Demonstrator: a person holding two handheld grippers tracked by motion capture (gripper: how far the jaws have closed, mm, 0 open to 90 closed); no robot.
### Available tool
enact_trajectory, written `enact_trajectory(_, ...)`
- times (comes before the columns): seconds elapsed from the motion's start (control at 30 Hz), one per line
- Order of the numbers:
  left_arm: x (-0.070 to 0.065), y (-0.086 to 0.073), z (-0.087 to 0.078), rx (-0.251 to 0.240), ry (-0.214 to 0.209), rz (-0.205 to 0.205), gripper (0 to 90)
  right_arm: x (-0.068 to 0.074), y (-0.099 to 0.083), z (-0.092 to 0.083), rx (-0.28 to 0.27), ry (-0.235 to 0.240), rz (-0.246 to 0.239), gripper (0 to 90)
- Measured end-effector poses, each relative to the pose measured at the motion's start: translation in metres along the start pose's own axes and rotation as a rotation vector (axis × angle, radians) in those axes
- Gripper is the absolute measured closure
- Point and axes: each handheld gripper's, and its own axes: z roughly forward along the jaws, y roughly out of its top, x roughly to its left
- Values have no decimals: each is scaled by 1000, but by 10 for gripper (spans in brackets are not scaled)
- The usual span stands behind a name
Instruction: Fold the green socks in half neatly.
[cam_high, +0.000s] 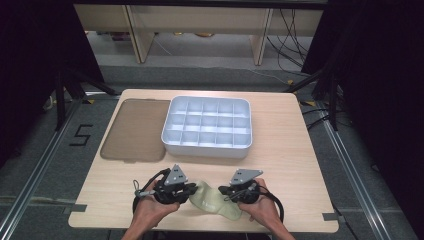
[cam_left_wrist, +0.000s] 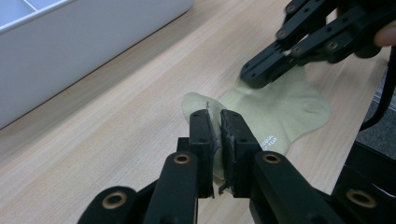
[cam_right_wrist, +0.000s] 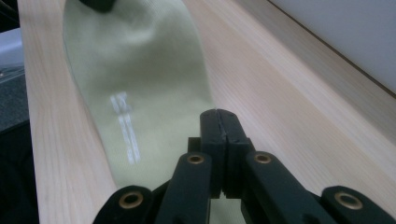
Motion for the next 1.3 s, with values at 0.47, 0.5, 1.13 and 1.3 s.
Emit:
enact_trajectory(0.47,-10,13,1,-26,-39,6,827,-10,-38,-37,38,-41,35,900)
enact_trajectory(0.5,-11,15,2,-31,-50,6,827,-10,-38,-37,38,-41,35,900)
enact_trajectory(1.13,-40,45,46,-17,-114,45,828,-17,-41,-42,-15,-27,69,887)
enact_trajectory(1.3,-44,45,49,-20,-112,36,827,-19,-46,-55,-29,-31,92,887)
